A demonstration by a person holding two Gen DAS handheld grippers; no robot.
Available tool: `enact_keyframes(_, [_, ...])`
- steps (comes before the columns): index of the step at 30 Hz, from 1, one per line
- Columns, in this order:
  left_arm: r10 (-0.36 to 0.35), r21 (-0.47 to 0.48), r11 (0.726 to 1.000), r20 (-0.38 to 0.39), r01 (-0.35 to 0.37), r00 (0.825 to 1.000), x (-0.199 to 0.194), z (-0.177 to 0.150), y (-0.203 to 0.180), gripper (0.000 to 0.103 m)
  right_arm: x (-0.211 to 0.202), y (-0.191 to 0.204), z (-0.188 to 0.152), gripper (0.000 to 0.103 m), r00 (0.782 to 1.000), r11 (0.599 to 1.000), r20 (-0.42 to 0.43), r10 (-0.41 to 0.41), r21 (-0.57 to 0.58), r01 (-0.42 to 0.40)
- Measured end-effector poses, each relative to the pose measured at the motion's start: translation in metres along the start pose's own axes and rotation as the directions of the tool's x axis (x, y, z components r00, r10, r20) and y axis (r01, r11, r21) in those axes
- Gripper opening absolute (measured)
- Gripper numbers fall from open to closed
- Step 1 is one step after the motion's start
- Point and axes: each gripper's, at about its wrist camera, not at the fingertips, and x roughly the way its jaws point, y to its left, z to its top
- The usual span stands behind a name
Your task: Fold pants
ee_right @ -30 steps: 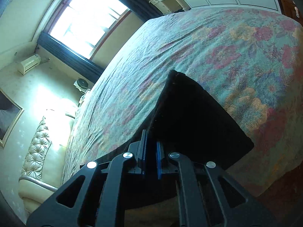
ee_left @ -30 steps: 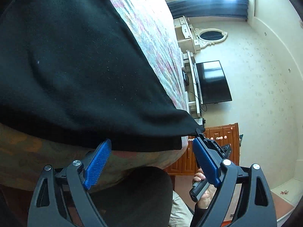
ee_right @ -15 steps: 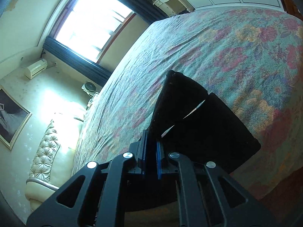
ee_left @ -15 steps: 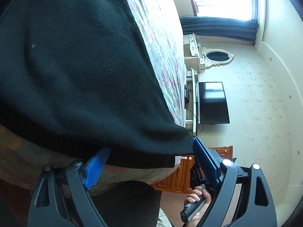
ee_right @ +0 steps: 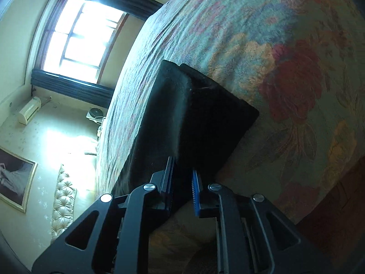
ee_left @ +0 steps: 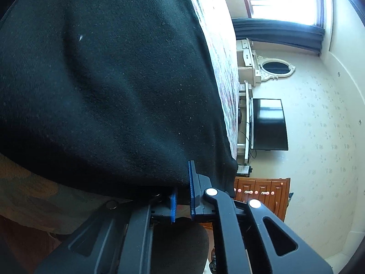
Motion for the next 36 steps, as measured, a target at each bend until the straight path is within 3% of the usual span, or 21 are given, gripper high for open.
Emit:
enact_keyframes(3, [-0.001,-0.009,1.0,-0.004,0.001,1.0,0.002,0.001,-0.001,0.008,-0.008,-0.006,0.006,0.036,0.997,0.999,0.069,0.022,0.025,-0.024])
enact_keyframes(4, [0.0,-0.006,1.0,-0.004,0.0,1.0,0.003,-0.001,-0.002,0.008,-0.011,-0.006,0.009,0.036,0.996,1.0,0.094,0.011,0.023,-0.014])
enact_keyframes(5, [0.001,-0.003,1.0,-0.003,-0.001,1.0,0.002,-0.001,-0.002,0.008,-0.011,-0.007,0.011,0.035,0.995,1.0,0.102,0.004,0.022,-0.007])
enact_keyframes(7, [0.009,0.009,1.0,0.0,-0.009,1.0,0.006,-0.001,-0.007,0.008,-0.01,-0.006,0.015,0.01,0.996,1.0,0.09,-0.017,-0.002,0.017])
enact_keyframes(8, [0.015,0.023,1.0,0.003,-0.015,1.0,0.006,-0.002,-0.01,0.008,-0.01,-0.004,0.015,0.007,0.996,1.0,0.084,-0.022,-0.019,0.024])
enact_keyframes(14, [0.014,0.128,0.992,0.03,-0.018,0.999,-0.005,-0.012,-0.031,0.008,-0.025,0.009,0.015,0.006,0.995,0.997,0.096,-0.027,-0.074,0.034])
enact_keyframes(19, [0.044,0.106,0.993,-0.002,-0.044,0.999,-0.001,-0.016,-0.017,0.008,-0.021,-0.011,0.017,0.006,0.995,0.998,0.078,-0.061,-0.012,0.062])
enact_keyframes(26, [0.016,0.105,0.994,-0.041,-0.012,0.999,0.001,-0.016,-0.018,0.01,-0.024,-0.019,0.015,0.007,0.996,0.999,0.076,-0.053,0.014,0.052])
enact_keyframes(28, [0.021,0.135,0.991,-0.084,-0.01,0.996,-0.001,-0.017,-0.022,0.02,-0.031,-0.025,0.013,0.014,0.994,0.997,0.094,-0.064,0.041,0.06])
enact_keyframes(29, [0.029,0.158,0.987,-0.108,-0.011,0.994,-0.003,-0.019,-0.025,0.027,-0.035,-0.03,0.013,0.028,0.992,0.996,0.101,-0.071,0.058,0.066])
enact_keyframes(31, [0.045,0.22,0.975,-0.122,-0.017,0.992,-0.013,-0.021,-0.034,0.057,-0.046,-0.037,0.015,0.035,0.988,0.994,0.128,-0.084,0.081,0.074])
enact_keyframes(32, [0.046,0.255,0.967,-0.113,-0.016,0.993,-0.019,-0.021,-0.04,0.063,-0.05,-0.038,0.018,0.036,0.987,0.994,0.141,-0.081,0.081,0.07])
enact_keyframes(34, [0.065,0.345,0.938,-0.072,-0.037,0.995,-0.034,-0.018,-0.055,0.078,-0.058,-0.036,0.025,0.045,0.983,0.996,0.172,-0.068,0.073,0.056])
enact_keyframes(36, [0.099,0.452,0.888,-0.015,-0.082,0.995,-0.051,-0.011,-0.071,0.083,-0.064,-0.027,0.036,0.067,0.981,0.999,0.191,-0.035,0.035,0.029])
